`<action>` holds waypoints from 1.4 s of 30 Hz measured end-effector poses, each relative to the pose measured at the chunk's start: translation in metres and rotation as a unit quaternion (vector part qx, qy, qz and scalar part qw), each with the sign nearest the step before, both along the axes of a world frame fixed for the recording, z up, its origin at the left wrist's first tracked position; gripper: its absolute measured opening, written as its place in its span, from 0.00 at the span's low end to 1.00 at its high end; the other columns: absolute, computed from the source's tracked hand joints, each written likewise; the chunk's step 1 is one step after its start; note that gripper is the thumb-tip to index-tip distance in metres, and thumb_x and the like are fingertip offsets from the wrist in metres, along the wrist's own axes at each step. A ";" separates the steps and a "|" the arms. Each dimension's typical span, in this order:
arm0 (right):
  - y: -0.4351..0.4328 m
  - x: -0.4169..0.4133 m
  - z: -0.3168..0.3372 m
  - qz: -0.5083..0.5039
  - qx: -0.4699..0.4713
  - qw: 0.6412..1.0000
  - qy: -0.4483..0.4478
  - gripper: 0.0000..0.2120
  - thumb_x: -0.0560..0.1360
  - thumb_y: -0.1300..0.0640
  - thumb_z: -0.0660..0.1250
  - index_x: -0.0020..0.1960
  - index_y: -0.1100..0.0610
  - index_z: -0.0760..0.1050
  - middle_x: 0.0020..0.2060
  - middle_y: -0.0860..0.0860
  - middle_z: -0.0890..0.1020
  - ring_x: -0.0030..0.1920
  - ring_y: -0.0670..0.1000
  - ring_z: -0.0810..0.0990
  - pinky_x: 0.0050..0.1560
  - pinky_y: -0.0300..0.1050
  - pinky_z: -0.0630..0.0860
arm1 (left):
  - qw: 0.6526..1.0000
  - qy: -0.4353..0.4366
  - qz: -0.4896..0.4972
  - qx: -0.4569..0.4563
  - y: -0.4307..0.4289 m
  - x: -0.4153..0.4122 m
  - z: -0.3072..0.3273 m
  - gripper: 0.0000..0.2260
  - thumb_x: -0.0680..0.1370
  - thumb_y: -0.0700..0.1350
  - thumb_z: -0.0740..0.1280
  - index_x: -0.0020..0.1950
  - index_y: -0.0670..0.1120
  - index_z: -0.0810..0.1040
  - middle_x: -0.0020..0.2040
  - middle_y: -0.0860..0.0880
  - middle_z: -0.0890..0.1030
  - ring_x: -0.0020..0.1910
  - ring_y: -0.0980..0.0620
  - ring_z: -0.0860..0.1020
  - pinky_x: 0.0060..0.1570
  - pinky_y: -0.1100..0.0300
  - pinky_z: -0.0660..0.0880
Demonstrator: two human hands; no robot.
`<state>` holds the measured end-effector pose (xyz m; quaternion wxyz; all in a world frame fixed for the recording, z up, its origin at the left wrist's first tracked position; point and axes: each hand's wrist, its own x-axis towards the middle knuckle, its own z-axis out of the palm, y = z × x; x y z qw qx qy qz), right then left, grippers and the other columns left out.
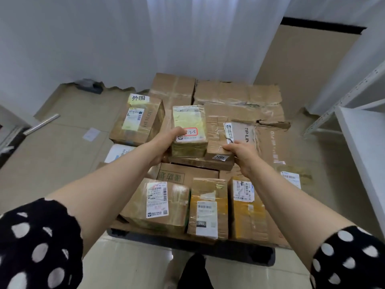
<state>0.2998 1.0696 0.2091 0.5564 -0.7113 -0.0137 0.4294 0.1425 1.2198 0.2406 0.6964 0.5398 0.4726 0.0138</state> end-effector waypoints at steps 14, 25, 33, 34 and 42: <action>0.049 0.050 -0.126 -0.017 -0.098 0.994 0.040 0.14 0.73 0.74 0.62 0.56 0.62 0.75 0.40 0.55 0.81 0.38 0.51 0.80 0.33 0.39 0.77 | 0.996 0.055 -0.006 -0.070 0.056 0.061 -0.161 0.17 0.73 0.54 0.71 0.57 0.45 0.80 0.50 0.47 0.85 0.53 0.47 0.82 0.54 0.53 0.77; 0.043 0.069 -0.192 -0.032 -0.214 0.975 0.042 0.16 0.72 0.75 0.60 0.55 0.62 0.75 0.39 0.54 0.79 0.39 0.52 0.78 0.36 0.43 0.75 | 0.988 0.088 -0.046 -0.119 0.049 0.092 -0.252 0.25 0.68 0.53 0.73 0.60 0.42 0.78 0.52 0.46 0.84 0.52 0.48 0.81 0.50 0.58 0.76; 0.046 0.075 -0.211 -0.007 -0.270 0.962 0.047 0.13 0.71 0.68 0.64 0.55 0.61 0.73 0.51 0.57 0.80 0.52 0.58 0.79 0.56 0.57 0.77 | 0.981 0.100 -0.039 -0.160 0.041 0.100 -0.267 0.49 0.50 0.63 0.80 0.66 0.43 0.73 0.55 0.48 0.83 0.53 0.50 0.81 0.51 0.57 0.75; 0.046 0.076 -0.212 -0.005 -0.280 0.960 0.023 0.08 0.71 0.65 0.65 0.50 0.60 0.73 0.51 0.57 0.80 0.53 0.58 0.78 0.57 0.57 0.77 | 0.981 0.097 -0.041 -0.161 0.039 0.102 -0.265 0.43 0.55 0.61 0.80 0.65 0.43 0.74 0.54 0.48 0.83 0.53 0.50 0.81 0.50 0.59 0.74; 0.055 0.065 -0.199 0.002 -0.234 0.969 -0.072 0.09 0.70 0.56 0.69 0.50 0.56 0.76 0.46 0.52 0.82 0.48 0.54 0.81 0.54 0.54 0.78 | 0.990 0.056 0.005 -0.127 0.057 0.098 -0.237 0.22 0.71 0.48 0.75 0.60 0.40 0.77 0.50 0.46 0.84 0.47 0.51 0.82 0.44 0.61 0.77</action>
